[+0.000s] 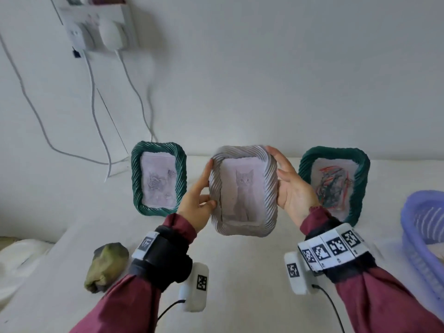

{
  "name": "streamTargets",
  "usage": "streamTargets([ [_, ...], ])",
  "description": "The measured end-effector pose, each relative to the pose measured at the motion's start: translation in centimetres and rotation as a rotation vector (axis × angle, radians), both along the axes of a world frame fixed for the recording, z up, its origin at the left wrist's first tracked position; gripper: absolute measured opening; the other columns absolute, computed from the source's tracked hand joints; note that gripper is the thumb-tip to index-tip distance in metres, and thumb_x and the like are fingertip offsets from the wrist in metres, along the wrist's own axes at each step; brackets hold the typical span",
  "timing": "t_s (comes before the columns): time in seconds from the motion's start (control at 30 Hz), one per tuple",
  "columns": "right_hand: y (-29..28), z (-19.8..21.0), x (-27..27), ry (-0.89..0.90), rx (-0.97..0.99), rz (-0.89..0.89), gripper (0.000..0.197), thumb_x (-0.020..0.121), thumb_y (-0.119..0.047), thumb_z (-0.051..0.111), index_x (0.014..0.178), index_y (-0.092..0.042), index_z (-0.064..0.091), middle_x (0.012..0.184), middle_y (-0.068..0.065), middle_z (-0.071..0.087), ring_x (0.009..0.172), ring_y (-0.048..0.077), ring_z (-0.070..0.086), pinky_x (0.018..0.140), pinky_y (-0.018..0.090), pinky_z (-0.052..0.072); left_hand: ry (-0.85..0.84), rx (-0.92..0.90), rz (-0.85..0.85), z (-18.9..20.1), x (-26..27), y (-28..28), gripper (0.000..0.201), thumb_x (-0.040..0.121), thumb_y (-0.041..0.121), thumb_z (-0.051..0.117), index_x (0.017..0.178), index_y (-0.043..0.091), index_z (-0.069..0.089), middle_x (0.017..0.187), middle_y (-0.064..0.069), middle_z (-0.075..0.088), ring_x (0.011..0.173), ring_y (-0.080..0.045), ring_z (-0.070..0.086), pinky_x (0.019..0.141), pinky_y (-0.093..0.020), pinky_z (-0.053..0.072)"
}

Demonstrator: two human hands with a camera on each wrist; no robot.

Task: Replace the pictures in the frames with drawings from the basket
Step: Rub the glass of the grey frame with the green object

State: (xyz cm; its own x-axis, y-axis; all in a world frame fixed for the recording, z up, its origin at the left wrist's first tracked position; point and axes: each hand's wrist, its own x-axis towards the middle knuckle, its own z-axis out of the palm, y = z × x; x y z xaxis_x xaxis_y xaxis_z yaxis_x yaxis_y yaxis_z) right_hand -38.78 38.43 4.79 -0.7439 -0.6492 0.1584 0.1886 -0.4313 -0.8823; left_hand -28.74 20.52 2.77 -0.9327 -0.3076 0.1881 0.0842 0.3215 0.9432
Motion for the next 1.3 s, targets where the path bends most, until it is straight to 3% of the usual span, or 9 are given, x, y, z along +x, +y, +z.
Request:
streamTargets([
  [0.3, -3.2, -1.6, -5.5, -0.003, -0.031, -0.096, 0.050, 0.077, -0.017, 0.037, 0.124, -0.027, 0.049, 0.135, 0.000, 0.051, 0.121, 0.017, 0.049, 0.098, 0.035, 0.039, 0.030, -0.044, 0.054, -1.9, -6.7, -2.4, 0.092, 0.076, -0.023, 0.033, 0.126, 0.053, 0.020, 0.106, 0.001, 0.048, 0.079, -0.016, 0.054, 0.072, -0.018, 0.049],
  [0.5, -3.7, -2.3, -6.7, -0.021, -0.017, -0.093, 0.053, 0.075, -0.015, 0.035, 0.126, -0.025, 0.049, 0.137, 0.001, 0.048, 0.127, 0.019, 0.044, 0.107, 0.040, 0.030, 0.019, -0.058, 0.073, -3.1, -8.0, -2.8, 0.093, 0.077, -0.023, 0.035, 0.127, 0.053, 0.016, 0.099, 0.016, 0.044, 0.079, -0.015, 0.056, 0.072, -0.009, 0.046],
  [0.7, -3.3, -2.3, -6.5, -0.060, 0.003, -0.110, 0.055, 0.072, -0.011, 0.036, 0.123, -0.026, 0.049, 0.136, 0.002, 0.048, 0.126, 0.020, 0.044, 0.106, 0.039, 0.031, 0.005, -0.055, 0.059, -3.2, -7.6, -2.5, 0.090, 0.078, -0.022, 0.037, 0.131, 0.047, 0.011, 0.101, 0.018, 0.045, 0.078, -0.016, 0.055, 0.069, -0.006, 0.045],
  [0.77, -3.2, -2.3, -6.3, -0.032, 0.062, -0.128, 0.057, 0.071, -0.009, 0.036, 0.122, -0.030, 0.051, 0.131, 0.001, 0.052, 0.116, 0.023, 0.050, 0.095, 0.037, 0.039, 0.007, -0.046, 0.059, -3.2, -7.3, -2.4, 0.090, 0.079, -0.022, 0.037, 0.130, 0.046, 0.010, 0.099, 0.016, 0.044, 0.075, -0.015, 0.053, 0.066, -0.005, 0.045],
  [0.83, -3.0, -2.7, -6.0, 0.044, 0.158, -0.182, 0.059, 0.077, -0.005, 0.036, 0.122, -0.040, 0.053, 0.121, 0.001, 0.058, 0.095, 0.025, 0.050, 0.076, 0.036, 0.040, 0.011, -0.050, 0.058, -3.3, -7.1, -2.3, 0.090, 0.079, -0.023, 0.036, 0.130, 0.046, 0.010, 0.098, 0.015, 0.043, 0.072, -0.014, 0.052, 0.065, -0.005, 0.044],
  [0.93, -2.6, -3.4, -5.6, 0.248, 0.346, -0.304, 0.066, 0.091, 0.001, 0.036, 0.122, -0.057, 0.046, 0.122, 0.004, 0.057, 0.096, 0.023, 0.050, 0.091, 0.039, 0.039, 0.009, -0.074, 0.063, -3.2, -6.9, -2.2, 0.088, 0.079, -0.022, 0.035, 0.129, 0.047, 0.013, 0.094, 0.015, 0.042, 0.071, -0.014, 0.051, 0.065, -0.006, 0.044],
  [1.03, -2.4, -3.0, -4.8, 0.390, 0.448, -0.348, 0.080, 0.090, 0.007, 0.040, 0.119, -0.067, 0.037, 0.123, 0.003, 0.059, 0.075, 0.024, 0.046, 0.080, 0.029, 0.042, 0.017, -0.085, 0.076, -3.1, -6.8, -2.0, 0.087, 0.079, -0.022, 0.035, 0.127, 0.048, 0.016, 0.092, 0.015, 0.041, 0.070, -0.013, 0.050, 0.064, -0.003, 0.043],
  [1.17, -2.2, -2.9, -4.1, 0.550, 0.572, -0.400, 0.088, 0.086, 0.010, 0.045, 0.125, -0.067, 0.026, 0.135, 0.004, 0.052, 0.097, 0.004, 0.052, 0.093, 0.019, 0.040, 0.013, -0.077, 0.078, -3.3, -6.4, -1.9, 0.088, 0.079, -0.022, 0.034, 0.127, 0.050, 0.015, 0.095, 0.016, 0.043, 0.071, -0.014, 0.050, 0.064, -0.003, 0.043],
  [1.3, -2.1, -3.1, -3.8, 0.596, 0.702, -0.415, 0.086, 0.087, 0.005, 0.045, 0.131, -0.064, 0.017, 0.107, -0.005, 0.060, 0.078, 0.013, 0.056, 0.084, 0.022, 0.046, 0.020, -0.084, 0.073, -3.5, -5.9, -1.8, 0.090, 0.079, -0.022, 0.035, 0.130, 0.049, 0.013, 0.098, 0.014, 0.046, 0.069, -0.013, 0.049, 0.064, -0.005, 0.044],
])
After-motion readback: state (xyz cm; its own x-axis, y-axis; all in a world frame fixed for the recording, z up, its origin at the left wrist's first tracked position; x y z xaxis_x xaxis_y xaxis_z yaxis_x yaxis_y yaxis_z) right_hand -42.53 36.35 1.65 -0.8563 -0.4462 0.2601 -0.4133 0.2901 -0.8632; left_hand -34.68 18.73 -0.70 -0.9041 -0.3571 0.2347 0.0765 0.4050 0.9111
